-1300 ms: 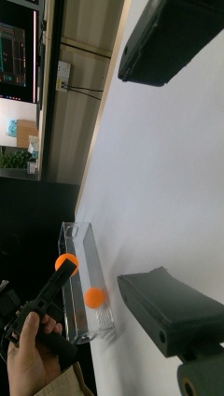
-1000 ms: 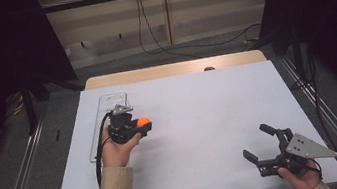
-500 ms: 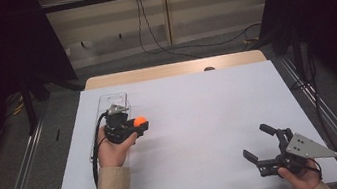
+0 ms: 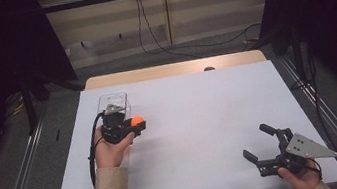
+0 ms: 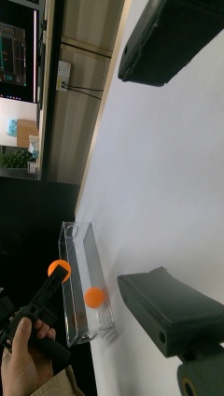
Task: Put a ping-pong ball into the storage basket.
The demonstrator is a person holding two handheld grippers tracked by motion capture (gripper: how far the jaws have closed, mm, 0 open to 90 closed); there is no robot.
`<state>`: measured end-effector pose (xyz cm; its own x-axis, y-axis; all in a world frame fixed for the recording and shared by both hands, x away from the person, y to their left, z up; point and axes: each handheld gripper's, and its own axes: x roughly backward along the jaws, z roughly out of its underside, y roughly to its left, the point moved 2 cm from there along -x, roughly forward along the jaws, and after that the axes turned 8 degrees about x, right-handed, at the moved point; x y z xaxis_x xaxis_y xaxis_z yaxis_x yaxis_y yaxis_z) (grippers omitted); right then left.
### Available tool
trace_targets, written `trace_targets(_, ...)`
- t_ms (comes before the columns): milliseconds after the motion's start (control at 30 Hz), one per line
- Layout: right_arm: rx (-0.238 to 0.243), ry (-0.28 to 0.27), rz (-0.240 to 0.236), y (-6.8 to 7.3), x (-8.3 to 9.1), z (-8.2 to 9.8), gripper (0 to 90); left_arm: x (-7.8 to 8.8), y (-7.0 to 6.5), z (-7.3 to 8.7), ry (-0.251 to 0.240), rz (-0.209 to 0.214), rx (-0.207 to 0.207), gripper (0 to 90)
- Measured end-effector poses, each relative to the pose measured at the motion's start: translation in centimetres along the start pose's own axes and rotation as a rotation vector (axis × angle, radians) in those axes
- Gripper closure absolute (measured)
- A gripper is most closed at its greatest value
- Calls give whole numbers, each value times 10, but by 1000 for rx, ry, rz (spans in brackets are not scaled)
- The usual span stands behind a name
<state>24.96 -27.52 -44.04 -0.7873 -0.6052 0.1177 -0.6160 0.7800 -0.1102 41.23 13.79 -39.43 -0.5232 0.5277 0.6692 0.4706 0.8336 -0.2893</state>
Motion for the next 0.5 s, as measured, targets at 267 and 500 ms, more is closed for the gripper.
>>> trace_targets(267,0,-1,0,0,0,0,28,5,4,-1,-12,-4,11,509)
trace_targets(500,0,0,-1,0,0,0,28,9,8,-1,-13,-12,7,509)
